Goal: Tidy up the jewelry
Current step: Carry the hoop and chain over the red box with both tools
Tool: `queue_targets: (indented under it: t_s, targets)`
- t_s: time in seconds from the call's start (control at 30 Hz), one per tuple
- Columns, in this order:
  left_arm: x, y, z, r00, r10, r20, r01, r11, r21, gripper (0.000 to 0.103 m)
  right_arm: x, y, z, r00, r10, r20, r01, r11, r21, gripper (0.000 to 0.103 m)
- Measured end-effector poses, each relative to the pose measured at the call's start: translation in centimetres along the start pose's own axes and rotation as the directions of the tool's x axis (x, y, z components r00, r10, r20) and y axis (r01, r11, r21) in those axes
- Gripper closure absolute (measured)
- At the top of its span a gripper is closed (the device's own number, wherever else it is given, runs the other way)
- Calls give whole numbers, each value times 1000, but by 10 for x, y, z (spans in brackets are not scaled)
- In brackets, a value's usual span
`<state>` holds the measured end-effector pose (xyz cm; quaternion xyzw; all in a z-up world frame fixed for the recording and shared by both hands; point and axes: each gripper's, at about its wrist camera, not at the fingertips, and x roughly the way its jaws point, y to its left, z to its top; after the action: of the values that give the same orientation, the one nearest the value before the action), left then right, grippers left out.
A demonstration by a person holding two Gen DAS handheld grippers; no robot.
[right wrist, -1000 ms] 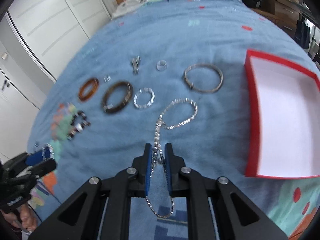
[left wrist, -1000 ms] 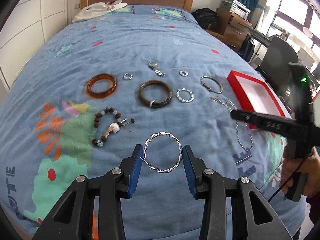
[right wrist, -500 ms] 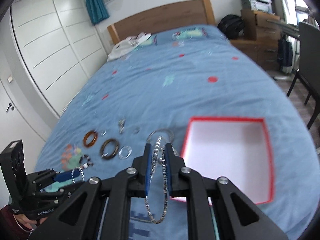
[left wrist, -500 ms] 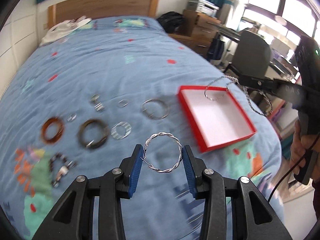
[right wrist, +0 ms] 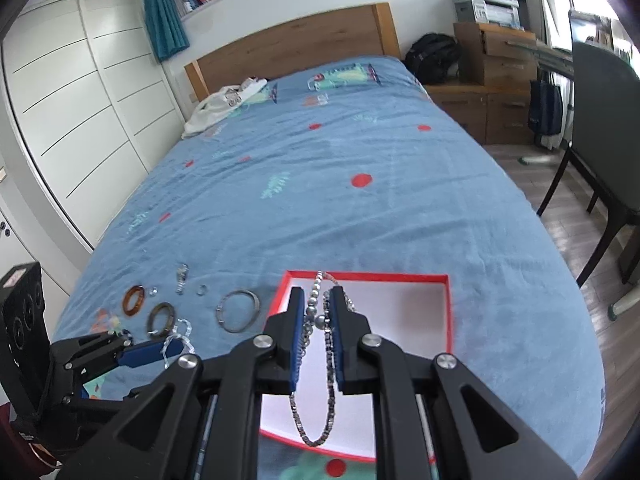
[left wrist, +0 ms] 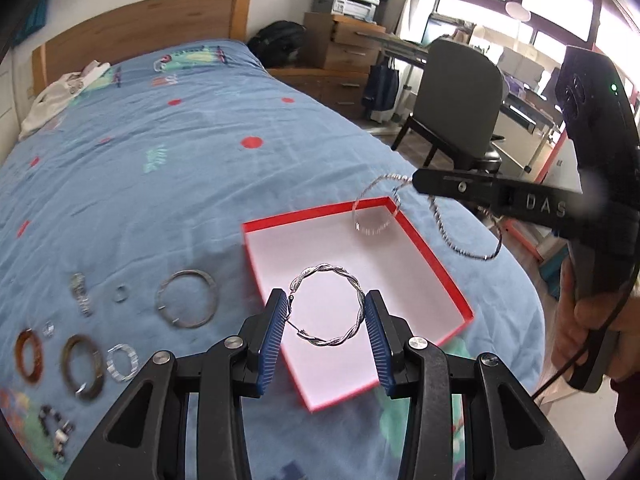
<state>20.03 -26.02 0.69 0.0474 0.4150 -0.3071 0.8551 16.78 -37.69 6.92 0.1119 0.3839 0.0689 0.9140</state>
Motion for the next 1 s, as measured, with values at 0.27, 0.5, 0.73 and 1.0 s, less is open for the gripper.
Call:
queue_targets:
  t_s: [0.27, 0.5, 0.73, 1.0]
  targets:
    - [70, 0, 10, 997, 11, -78, -10, 1000, 9, 63, 57, -52, -7, 997, 7, -74, -4, 999, 42, 91]
    - [117, 9, 20, 990, 24, -138, -22, 1000, 13, 63, 105, -76, -6, 989, 11, -146, -7, 999, 32, 91]
    - [145, 14, 22, 978, 32, -206, -26, 999, 31, 63, 137, -87, -8, 971, 0, -239, -5, 1000, -22, 91]
    - [151, 15, 17, 977, 57, -208, -50, 998, 36, 63, 151, -88, -14, 955, -26, -296, -6, 995, -104, 91]
